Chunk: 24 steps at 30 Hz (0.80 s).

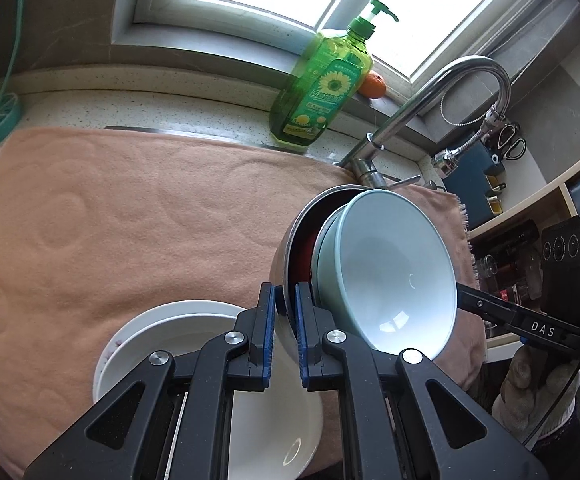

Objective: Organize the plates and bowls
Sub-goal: 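Lift the nested bowls and carry them over the stacked floral plates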

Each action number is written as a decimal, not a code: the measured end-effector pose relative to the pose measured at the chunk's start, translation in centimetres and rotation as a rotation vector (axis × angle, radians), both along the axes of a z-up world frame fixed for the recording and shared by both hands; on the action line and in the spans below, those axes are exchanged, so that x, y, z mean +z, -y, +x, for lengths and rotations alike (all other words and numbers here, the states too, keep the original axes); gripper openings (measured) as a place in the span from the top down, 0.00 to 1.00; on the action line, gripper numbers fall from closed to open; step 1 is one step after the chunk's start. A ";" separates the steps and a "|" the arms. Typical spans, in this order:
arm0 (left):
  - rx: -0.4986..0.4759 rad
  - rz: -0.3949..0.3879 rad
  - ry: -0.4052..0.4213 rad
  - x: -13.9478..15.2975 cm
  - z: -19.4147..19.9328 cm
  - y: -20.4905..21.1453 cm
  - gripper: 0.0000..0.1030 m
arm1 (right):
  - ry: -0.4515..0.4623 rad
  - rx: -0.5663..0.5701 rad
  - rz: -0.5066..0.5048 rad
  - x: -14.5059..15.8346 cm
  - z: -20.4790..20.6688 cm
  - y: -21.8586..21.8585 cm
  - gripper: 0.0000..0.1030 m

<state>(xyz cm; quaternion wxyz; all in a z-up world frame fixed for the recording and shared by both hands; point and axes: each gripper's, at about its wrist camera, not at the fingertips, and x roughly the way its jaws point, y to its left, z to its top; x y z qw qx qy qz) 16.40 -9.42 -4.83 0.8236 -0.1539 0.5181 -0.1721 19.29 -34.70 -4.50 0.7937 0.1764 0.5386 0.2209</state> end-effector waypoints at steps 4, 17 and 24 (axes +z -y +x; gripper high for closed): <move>0.050 0.007 0.005 0.3 -1.5 -1.5 0.92 | 0.001 0.051 0.008 0.2 -0.4 -1.7 0.91; 0.089 0.022 0.002 0.4 -4.6 -6.5 0.92 | -0.016 0.095 0.022 -0.7 -3.1 -7.3 0.91; 0.074 0.017 -0.016 -0.5 -5.5 -8.2 0.92 | -0.033 0.079 0.010 -1.7 -4.7 -9.0 0.91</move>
